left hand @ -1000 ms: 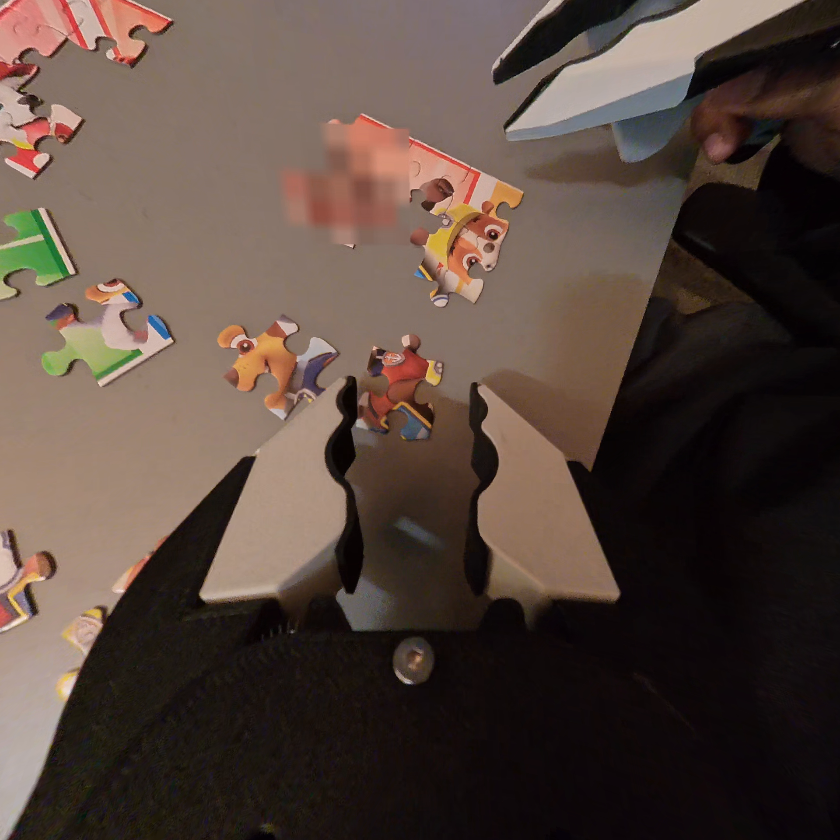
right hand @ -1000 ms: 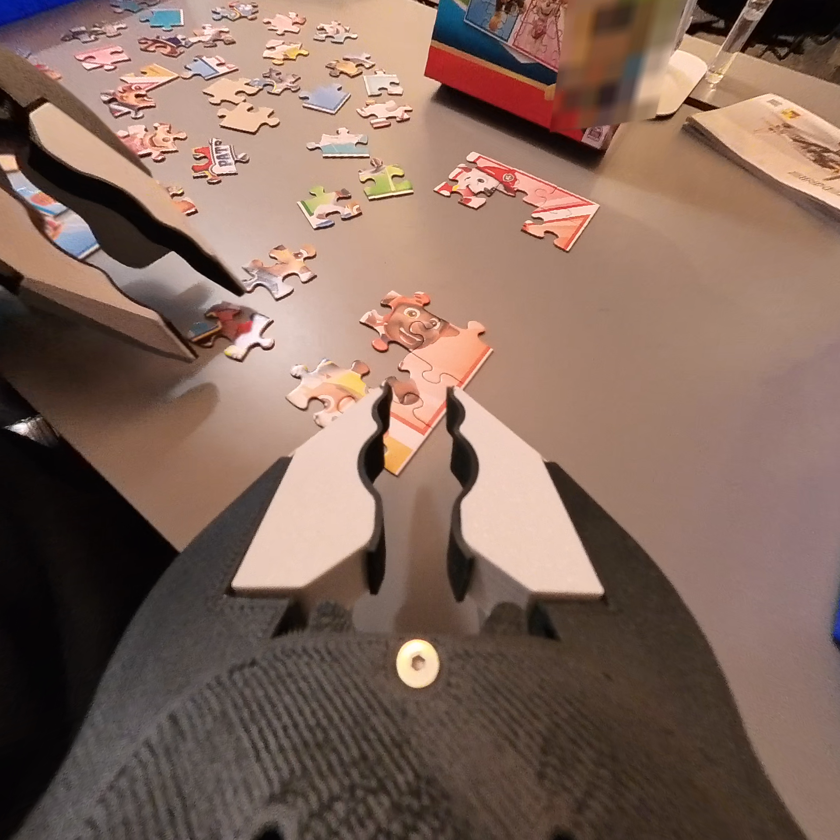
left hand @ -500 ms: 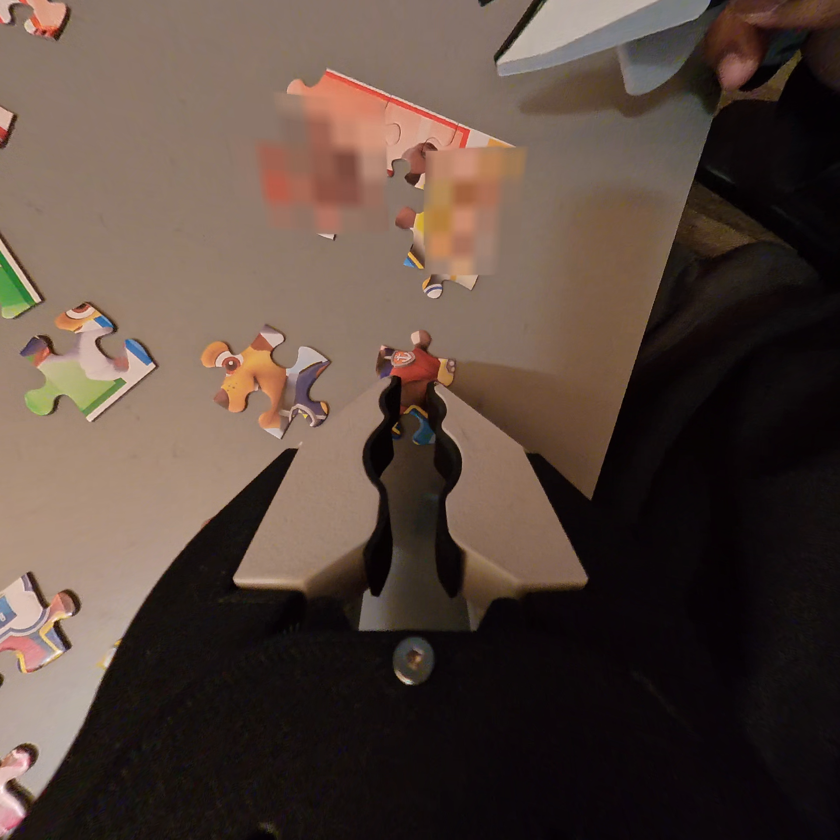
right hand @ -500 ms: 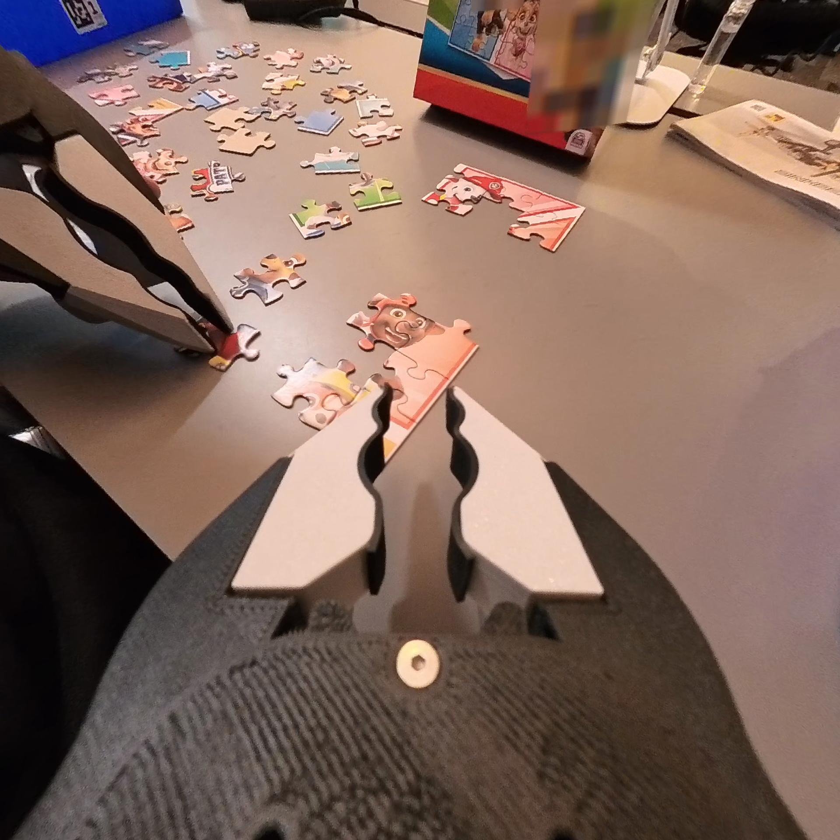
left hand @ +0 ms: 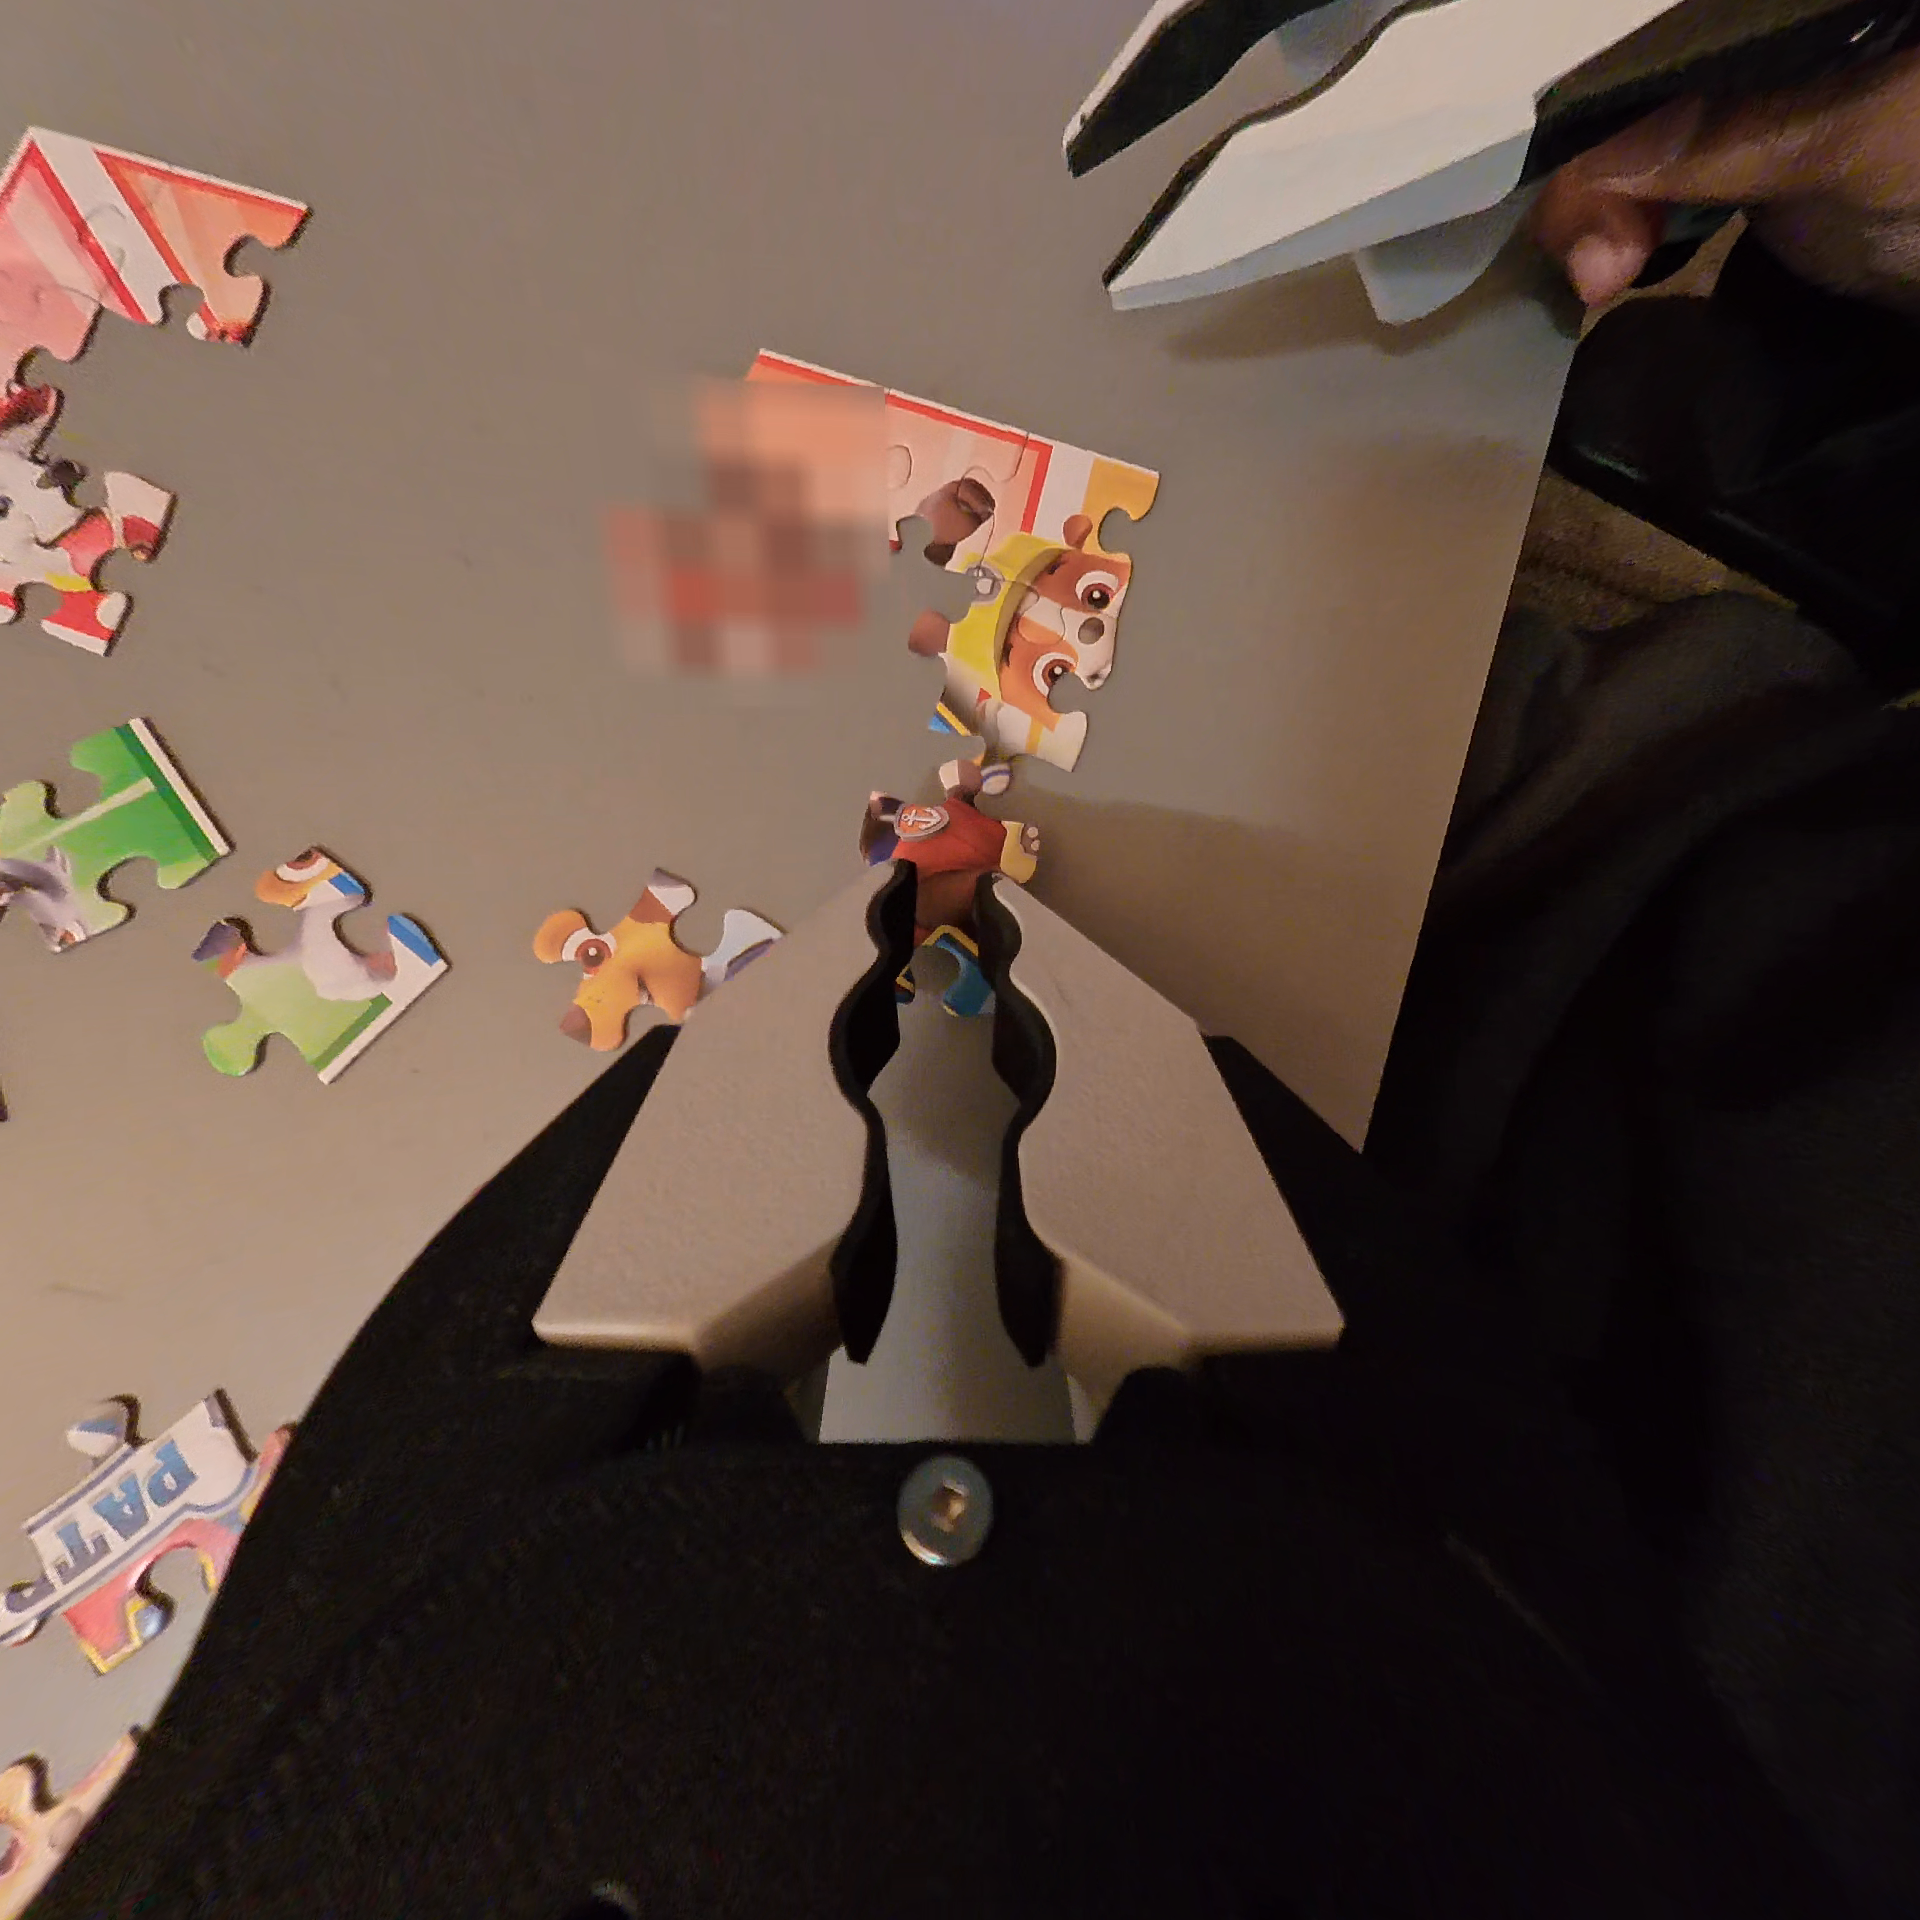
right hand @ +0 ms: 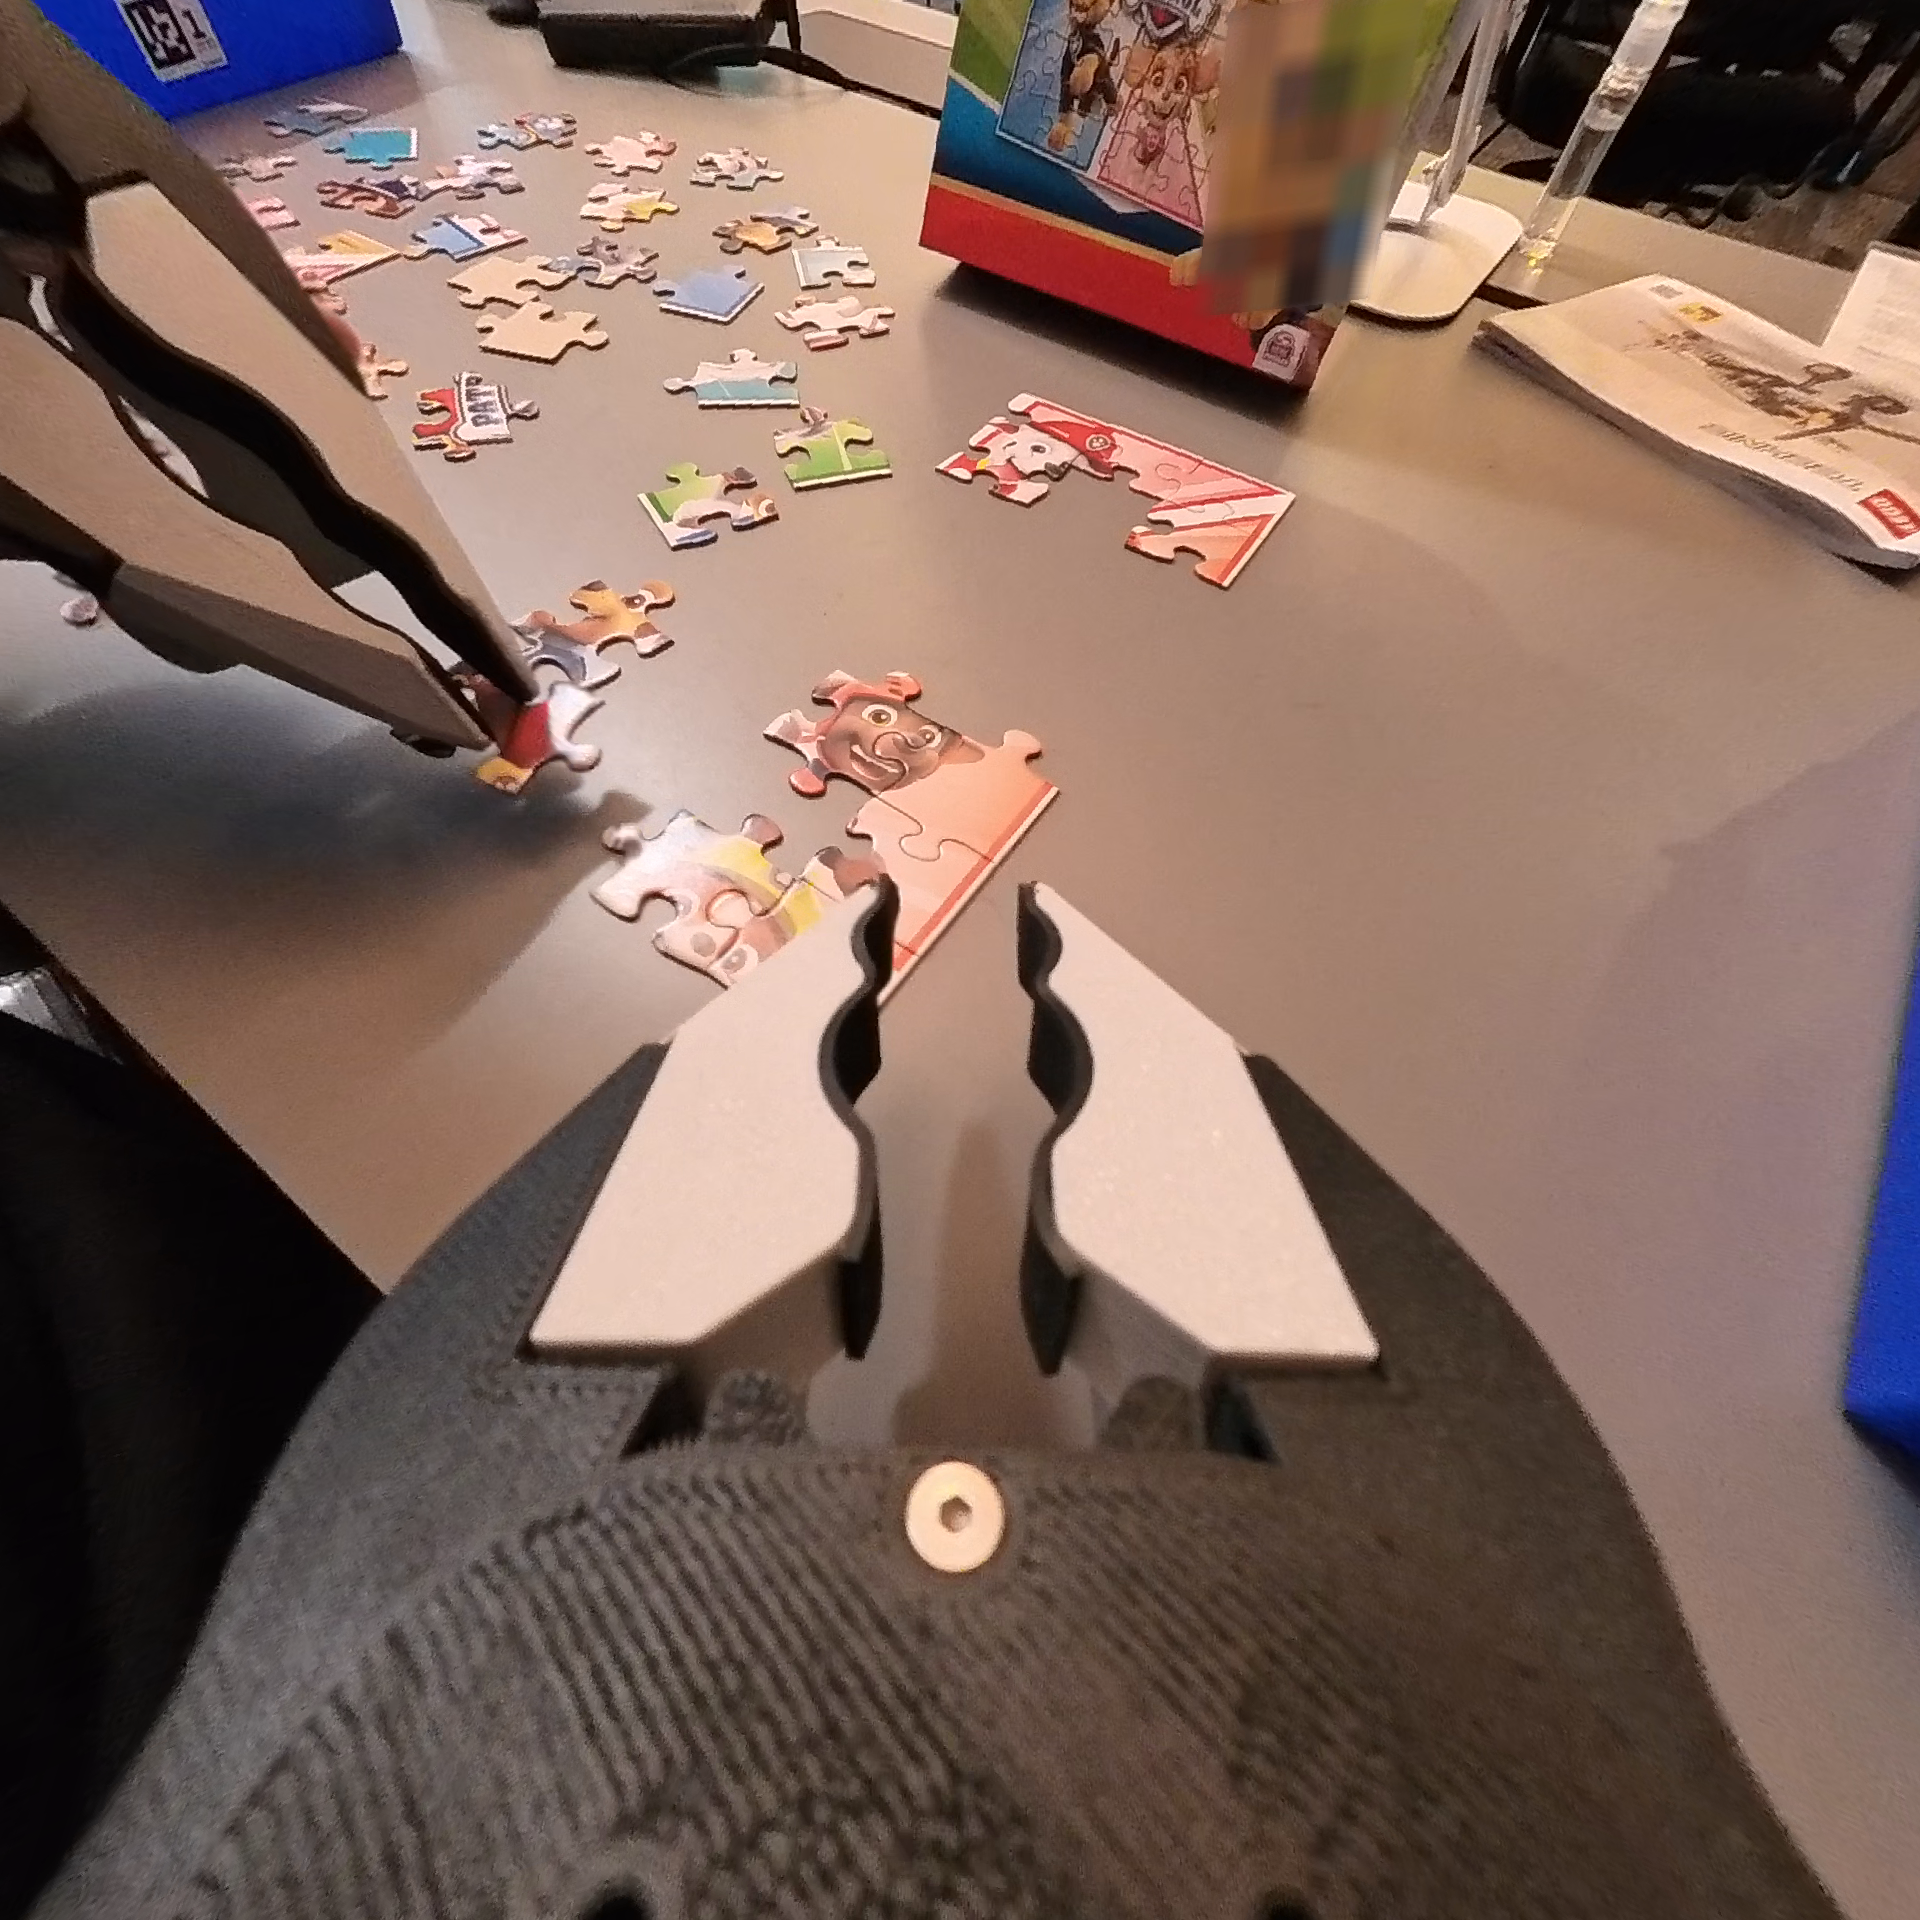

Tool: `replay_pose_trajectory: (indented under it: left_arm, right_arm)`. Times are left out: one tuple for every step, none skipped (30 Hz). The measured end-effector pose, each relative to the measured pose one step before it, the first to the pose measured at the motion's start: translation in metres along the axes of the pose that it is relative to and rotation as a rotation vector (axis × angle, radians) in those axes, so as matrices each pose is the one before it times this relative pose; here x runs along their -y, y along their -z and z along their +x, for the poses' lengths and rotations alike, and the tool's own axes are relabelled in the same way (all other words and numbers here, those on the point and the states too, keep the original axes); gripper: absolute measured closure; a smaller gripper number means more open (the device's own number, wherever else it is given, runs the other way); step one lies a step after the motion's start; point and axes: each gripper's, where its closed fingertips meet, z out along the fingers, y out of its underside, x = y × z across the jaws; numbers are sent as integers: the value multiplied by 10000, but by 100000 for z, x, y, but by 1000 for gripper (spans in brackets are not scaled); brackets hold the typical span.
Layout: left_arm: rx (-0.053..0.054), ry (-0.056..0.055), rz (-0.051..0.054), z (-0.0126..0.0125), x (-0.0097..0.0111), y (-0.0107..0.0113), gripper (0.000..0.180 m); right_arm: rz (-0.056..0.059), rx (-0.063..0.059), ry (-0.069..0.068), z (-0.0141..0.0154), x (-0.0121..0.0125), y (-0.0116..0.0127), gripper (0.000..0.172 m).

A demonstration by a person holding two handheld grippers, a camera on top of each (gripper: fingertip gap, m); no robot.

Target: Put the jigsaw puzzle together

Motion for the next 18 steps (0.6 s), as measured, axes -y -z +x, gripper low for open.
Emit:
replay_pose_trajectory:
  left_arm:
    - [15,-51,9,4,153,-39,172]
    - [14,-46,20,18,166,-33,172]
    - [-2,-45,27,61,175,-24,172]
    - [-1,-39,26,52,153,-32,173]
    - [-1,-32,10,45,112,-44,173]
    - [3,-24,1,25,87,-38,173]
    - [0,-19,16,30,99,-14,173]
    - [1,-21,28,38,107,-1,173]
    - [20,-32,55,22,134,29,173]
    - [23,-26,76,21,162,57,173]
    - [16,-17,93,26,180,65,173]
    - [17,-9,115,18,204,85,173]
    - [39,6,126,-22,208,91,172]
    - [74,19,145,-85,230,113,172]
    - [77,29,175,-95,277,134,172]
    - [46,38,196,-28,303,141,172]
    - [42,31,222,-8,359,152,172]
    - [52,14,226,-6,378,141,172]
  right_arm:
    - [-7,-1,1,14,-16,-5,150]
    - [-7,8,-10,4,-18,-2,150]
    - [-5,8,-15,13,-5,-4,150]
    - [-5,9,-19,9,-13,-9,150]
    - [-9,16,-19,3,-6,-10,150]
    - [-10,16,-13,-15,-17,-11,150]
    - [-8,11,-6,-3,-14,-13,150]
    - [-7,11,0,-12,-5,-4,150]
    - [-1,10,13,-27,-10,-2,150]
    - [9,4,34,-40,19,8,150]
    - [22,31,63,-120,26,26,150]
    - [62,97,70,-277,123,36,150]
    - [152,223,5,-537,322,63,149]
    - [265,346,-120,-765,561,85,147]
    - [383,398,-286,-862,774,68,146]
    - [493,457,-428,-974,908,17,145]
    - [523,513,-506,-1037,864,-72,145]
    - [425,476,-508,-914,596,-175,144]
